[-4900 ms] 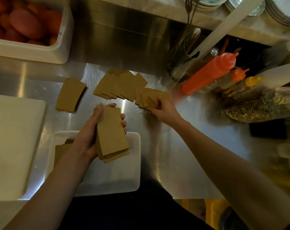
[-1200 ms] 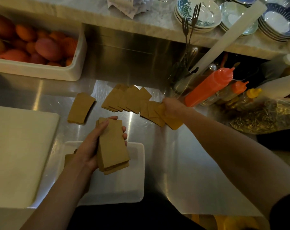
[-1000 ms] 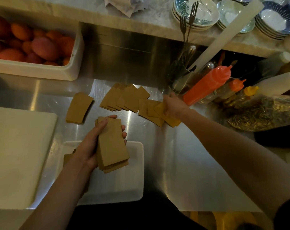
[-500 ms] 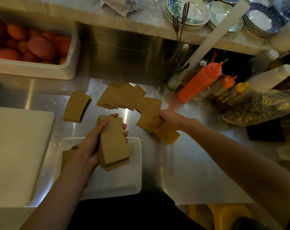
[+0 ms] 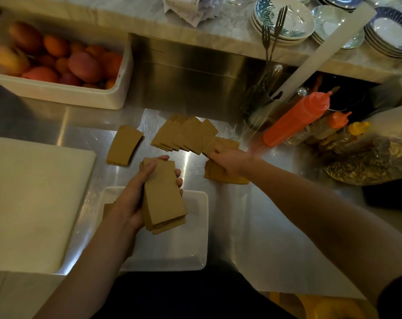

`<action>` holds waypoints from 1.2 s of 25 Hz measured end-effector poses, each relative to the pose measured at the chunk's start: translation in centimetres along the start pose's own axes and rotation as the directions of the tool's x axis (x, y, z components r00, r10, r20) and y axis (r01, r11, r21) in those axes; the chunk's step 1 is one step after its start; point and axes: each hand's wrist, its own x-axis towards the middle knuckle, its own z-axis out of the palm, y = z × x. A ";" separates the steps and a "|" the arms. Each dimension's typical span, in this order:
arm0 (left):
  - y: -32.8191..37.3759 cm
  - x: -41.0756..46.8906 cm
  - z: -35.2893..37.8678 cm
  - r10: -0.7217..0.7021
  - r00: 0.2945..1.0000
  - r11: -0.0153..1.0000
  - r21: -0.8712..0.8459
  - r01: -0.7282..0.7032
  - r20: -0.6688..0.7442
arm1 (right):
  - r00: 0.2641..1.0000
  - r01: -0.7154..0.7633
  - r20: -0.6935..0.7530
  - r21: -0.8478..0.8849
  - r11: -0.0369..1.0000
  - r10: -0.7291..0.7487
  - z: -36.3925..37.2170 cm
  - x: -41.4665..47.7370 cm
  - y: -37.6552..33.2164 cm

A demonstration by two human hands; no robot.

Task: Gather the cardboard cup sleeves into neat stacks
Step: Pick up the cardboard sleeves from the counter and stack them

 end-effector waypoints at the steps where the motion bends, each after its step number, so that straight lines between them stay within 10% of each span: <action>1: -0.1 0.0 -0.1 -0.004 1.000 1.000 -0.001 0.004 -0.006 | 1.000 -0.016 -0.019 0.023 1.000 0.017 0.0 -0.1 -0.1; 9: -0.4 0.3 -0.4 -0.004 1.000 0.999 -0.036 0.003 -0.011 | 0.976 -0.218 0.087 0.462 0.860 0.200 -1.2 -2.2 -0.2; 14: -0.7 0.5 -0.4 -0.024 0.999 0.999 -0.046 0.023 -0.030 | 0.929 -0.028 -0.019 0.992 0.122 0.369 -5.9 -7.4 -2.2; 18: -1.0 0.4 0.9 -0.067 0.990 0.989 0.124 0.083 -0.126 | 0.957 0.141 -0.131 0.990 -0.022 0.258 -7.4 -10.2 -7.3; 21: -1.4 -0.2 1.6 -0.125 0.985 0.971 0.187 0.146 -0.119 | 0.934 0.204 -0.209 0.978 0.048 0.290 -6.7 -10.4 -10.7; 30: -2.5 -2.3 1.3 -0.157 0.980 0.947 0.262 0.185 -0.126 | 0.819 0.047 -0.424 0.721 0.691 0.387 -3.6 -11.0 -14.4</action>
